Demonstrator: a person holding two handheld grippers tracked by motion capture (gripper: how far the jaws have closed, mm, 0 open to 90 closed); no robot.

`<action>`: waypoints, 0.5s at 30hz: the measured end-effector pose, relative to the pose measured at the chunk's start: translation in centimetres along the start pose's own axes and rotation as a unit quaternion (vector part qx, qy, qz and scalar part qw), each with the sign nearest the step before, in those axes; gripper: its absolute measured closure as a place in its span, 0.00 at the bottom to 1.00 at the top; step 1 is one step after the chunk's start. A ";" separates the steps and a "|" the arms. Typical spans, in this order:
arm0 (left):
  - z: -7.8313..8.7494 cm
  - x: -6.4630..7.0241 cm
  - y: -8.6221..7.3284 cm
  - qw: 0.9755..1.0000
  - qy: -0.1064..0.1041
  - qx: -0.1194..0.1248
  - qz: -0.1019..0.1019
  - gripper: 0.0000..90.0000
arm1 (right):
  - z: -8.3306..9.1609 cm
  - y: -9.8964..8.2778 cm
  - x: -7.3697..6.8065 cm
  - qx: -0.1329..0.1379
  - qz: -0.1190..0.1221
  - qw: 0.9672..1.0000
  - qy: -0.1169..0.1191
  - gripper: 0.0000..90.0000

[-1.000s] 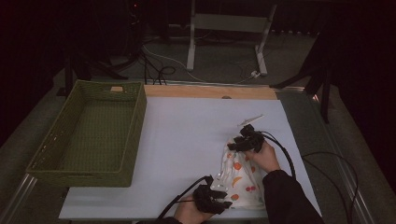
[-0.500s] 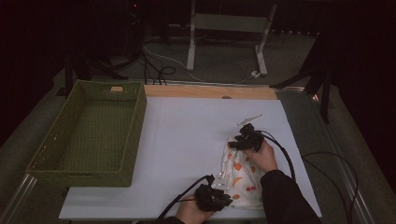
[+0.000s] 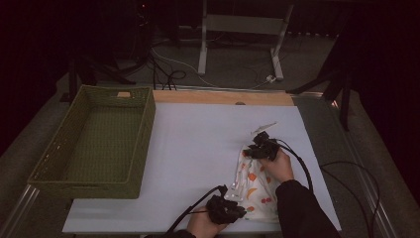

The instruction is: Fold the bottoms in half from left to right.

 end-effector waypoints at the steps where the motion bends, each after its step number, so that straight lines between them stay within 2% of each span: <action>1: 0.0 0.0 0.0 1.000 0.000 0.000 0.000 0.95 | 0.0 0.0 0.0 0.000 0.000 1.000 0.000 0.77; 3: 0.2 -0.1 0.1 1.000 -0.001 0.002 -0.001 0.95 | 0.0 0.2 0.0 -0.003 -0.001 1.000 0.003 0.80; 8: 0.6 -0.2 0.1 1.000 0.000 0.005 0.000 0.96 | -0.1 0.4 -0.1 -0.007 -0.003 1.000 0.007 0.81; 15: 2.2 -1.0 -0.1 1.000 0.009 0.011 0.001 0.96 | -0.2 1.3 -0.3 0.000 -0.013 1.000 0.009 0.82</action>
Point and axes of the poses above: each handheld gripper's, and its own axes: z roughly backward along the jaws, y roughly out of its top, x roughly to its right, the point moved 4 cm from there along -z, roughly forward along the jaws
